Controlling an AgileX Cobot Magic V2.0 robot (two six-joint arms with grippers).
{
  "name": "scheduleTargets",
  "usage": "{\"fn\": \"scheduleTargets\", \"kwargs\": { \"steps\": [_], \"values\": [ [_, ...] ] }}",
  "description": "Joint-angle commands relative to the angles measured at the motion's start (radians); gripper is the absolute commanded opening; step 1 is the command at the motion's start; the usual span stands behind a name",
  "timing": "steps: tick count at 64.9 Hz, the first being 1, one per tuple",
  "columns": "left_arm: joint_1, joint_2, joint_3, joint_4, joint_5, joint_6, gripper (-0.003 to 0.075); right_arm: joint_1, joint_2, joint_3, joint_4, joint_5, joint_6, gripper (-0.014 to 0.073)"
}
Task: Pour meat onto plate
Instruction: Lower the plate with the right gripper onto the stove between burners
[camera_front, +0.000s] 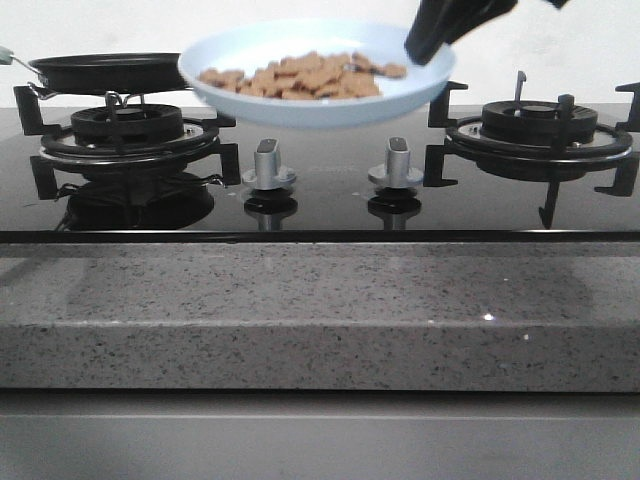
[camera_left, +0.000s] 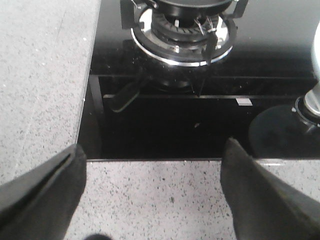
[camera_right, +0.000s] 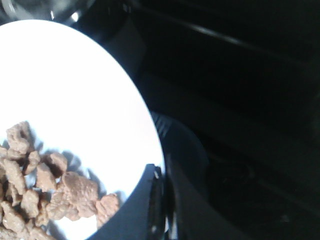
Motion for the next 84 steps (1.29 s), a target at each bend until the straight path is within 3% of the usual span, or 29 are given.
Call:
{"fn": "scheduleTargets", "kwargs": {
  "steps": [1, 30, 65, 71, 84],
  "values": [
    [-0.007, -0.002, -0.027, 0.010, -0.084, -0.010, 0.0546, -0.032, 0.005, -0.120, 0.036, 0.016, -0.004, -0.0069],
    [-0.007, -0.002, -0.027, 0.012, -0.085, -0.010, 0.0546, -0.091, 0.318, -0.512, 0.052, 0.091, -0.004, -0.0069],
    [-0.007, -0.002, -0.027, 0.012, -0.085, -0.010, 0.0546, -0.091, 0.403, -0.558, 0.052, 0.097, -0.004, -0.0061],
    [-0.007, -0.002, -0.027, 0.012, -0.085, -0.010, 0.0546, -0.091, 0.403, -0.558, 0.052, 0.114, -0.004, -0.0003],
    [-0.007, -0.002, -0.027, 0.012, -0.085, -0.010, 0.0546, -0.091, 0.403, -0.558, 0.051, 0.119, -0.004, 0.0222]
  ]
}}
